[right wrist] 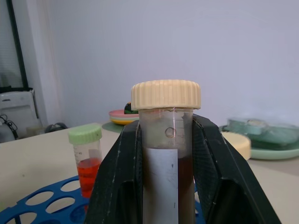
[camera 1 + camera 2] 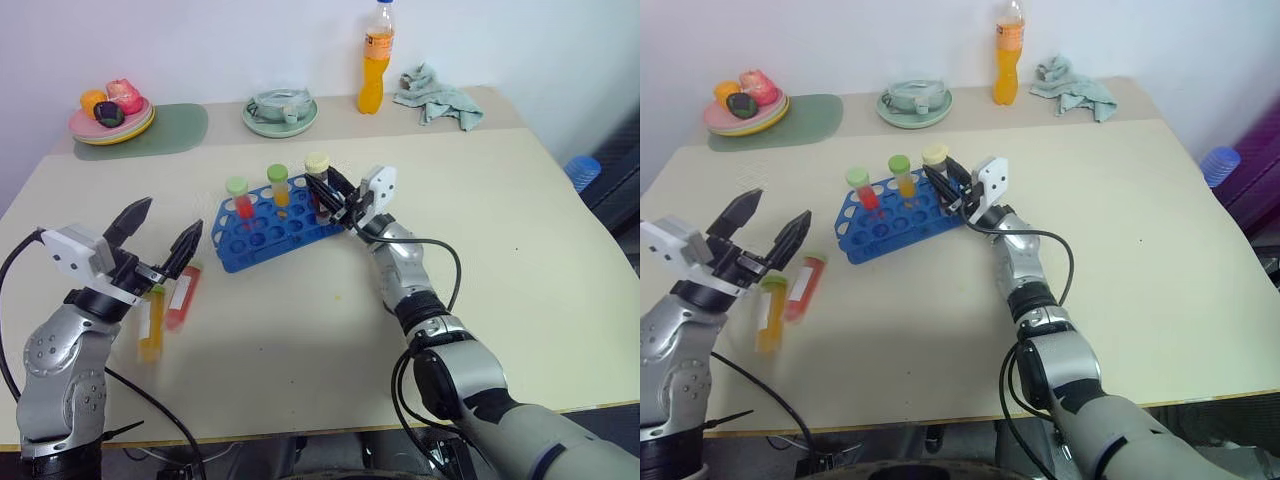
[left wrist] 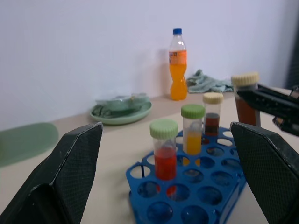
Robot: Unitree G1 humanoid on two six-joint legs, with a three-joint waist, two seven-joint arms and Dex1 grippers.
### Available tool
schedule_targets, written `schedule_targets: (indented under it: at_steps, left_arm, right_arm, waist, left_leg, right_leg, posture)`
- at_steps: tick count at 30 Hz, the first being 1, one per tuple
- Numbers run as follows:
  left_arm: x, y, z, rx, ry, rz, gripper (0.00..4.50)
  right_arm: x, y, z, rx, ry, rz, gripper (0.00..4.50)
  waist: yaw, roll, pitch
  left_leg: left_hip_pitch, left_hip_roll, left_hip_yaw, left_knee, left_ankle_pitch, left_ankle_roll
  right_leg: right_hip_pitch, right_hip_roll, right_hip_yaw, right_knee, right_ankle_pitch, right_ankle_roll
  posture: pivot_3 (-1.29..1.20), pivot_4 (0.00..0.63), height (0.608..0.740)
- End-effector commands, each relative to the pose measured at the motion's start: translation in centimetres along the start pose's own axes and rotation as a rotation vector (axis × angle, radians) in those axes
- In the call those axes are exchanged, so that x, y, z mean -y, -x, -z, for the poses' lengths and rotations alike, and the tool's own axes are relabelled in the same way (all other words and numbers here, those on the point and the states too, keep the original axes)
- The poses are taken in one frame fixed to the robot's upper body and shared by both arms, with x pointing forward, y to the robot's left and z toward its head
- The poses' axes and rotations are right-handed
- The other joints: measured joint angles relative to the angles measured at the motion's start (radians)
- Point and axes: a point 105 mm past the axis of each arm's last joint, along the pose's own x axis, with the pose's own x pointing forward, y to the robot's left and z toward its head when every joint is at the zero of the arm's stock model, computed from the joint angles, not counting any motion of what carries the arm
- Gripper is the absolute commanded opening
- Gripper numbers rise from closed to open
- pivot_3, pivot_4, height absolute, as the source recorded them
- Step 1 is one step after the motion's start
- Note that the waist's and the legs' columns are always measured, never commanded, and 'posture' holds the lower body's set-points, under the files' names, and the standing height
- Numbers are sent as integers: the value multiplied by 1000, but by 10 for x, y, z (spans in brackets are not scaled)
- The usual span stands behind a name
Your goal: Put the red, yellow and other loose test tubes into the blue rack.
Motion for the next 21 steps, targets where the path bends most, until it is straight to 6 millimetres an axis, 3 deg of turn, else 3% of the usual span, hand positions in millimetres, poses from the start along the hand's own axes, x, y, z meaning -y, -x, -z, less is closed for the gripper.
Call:
schedule_targets:
  at_steps: [1, 21]
  left_arm:
    - [-4, 5, -20, 64, -45, -27, 4500]
    - [-9, 7, -24, 76, -62, -47, 4500]
  right_arm:
    - [1, -9, -11, 41, 28, -8, 852]
    - [19, -4, -5, 23, 15, 95, 852]
  waist:
    - [-2, 0, 0]
    - [-1, 0, 0]
  left_leg:
    - [0, 0, 0, 0, 0, 0]
    - [2, 0, 0, -1, 0, 0]
  right_leg:
    - [-1, 0, 0, 0, 0, 0]
    - [-1, 0, 0, 0, 0, -1]
  posture:
    - [0, 150, 740]
    - [0, 150, 740]
